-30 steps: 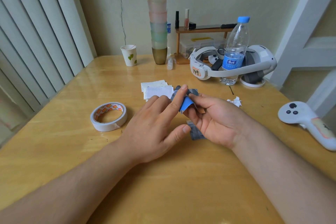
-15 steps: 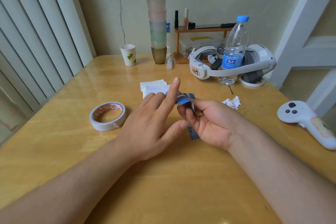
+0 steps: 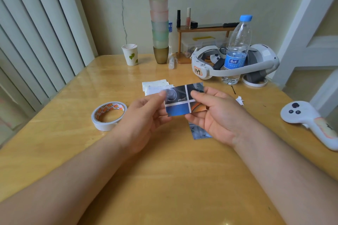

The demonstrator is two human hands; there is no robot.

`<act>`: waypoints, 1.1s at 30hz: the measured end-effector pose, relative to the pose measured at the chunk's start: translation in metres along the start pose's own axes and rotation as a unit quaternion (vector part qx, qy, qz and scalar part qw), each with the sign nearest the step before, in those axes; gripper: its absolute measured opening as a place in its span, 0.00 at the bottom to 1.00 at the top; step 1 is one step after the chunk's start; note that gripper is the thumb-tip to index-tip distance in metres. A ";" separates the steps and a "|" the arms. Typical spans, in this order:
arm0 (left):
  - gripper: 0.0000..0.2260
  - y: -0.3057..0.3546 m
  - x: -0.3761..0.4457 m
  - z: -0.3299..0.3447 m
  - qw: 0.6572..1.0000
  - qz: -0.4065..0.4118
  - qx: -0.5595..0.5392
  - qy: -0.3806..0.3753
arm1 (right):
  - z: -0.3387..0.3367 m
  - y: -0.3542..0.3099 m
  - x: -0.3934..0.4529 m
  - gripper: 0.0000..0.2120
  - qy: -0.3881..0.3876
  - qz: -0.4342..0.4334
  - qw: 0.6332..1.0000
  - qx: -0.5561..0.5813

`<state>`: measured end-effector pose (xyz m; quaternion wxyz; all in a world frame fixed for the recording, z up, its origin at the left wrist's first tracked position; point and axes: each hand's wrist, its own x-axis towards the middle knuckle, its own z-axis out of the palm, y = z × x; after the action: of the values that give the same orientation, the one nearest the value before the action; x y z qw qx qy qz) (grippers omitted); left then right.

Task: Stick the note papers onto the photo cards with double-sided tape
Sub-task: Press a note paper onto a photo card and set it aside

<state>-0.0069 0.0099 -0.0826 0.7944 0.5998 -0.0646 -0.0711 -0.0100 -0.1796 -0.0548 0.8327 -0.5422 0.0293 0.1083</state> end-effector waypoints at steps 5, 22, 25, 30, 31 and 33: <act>0.06 -0.003 0.000 0.001 0.999 0.014 0.037 -0.006 | -0.003 0.000 0.003 0.08 0.018 -0.004 1.000 -0.018; 0.18 -0.007 0.001 -0.001 0.993 0.008 0.108 0.039 | -0.033 -0.013 0.008 0.07 0.058 -0.173 0.887 -0.423; 0.14 -0.009 0.003 -0.005 0.993 0.014 0.106 0.044 | -0.044 -0.021 0.008 0.09 0.068 -0.170 0.845 -0.503; 0.08 -0.009 0.003 -0.006 0.996 0.016 0.076 0.051 | -0.061 -0.033 0.005 0.10 0.018 -0.067 0.730 -0.680; 0.07 -0.009 0.004 -0.006 0.996 0.018 0.072 0.053 | -0.062 -0.033 0.005 0.16 -0.004 -0.034 0.700 -0.713; 0.07 -0.009 0.005 -0.007 0.996 0.019 0.069 0.058 | -0.063 -0.033 0.005 0.23 -0.033 0.001 0.656 -0.754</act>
<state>-0.0011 0.0135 -0.0933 0.7545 0.6552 -0.0348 -0.0170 0.0058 -0.2489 -0.0518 0.1377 -0.9801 -0.0889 0.1119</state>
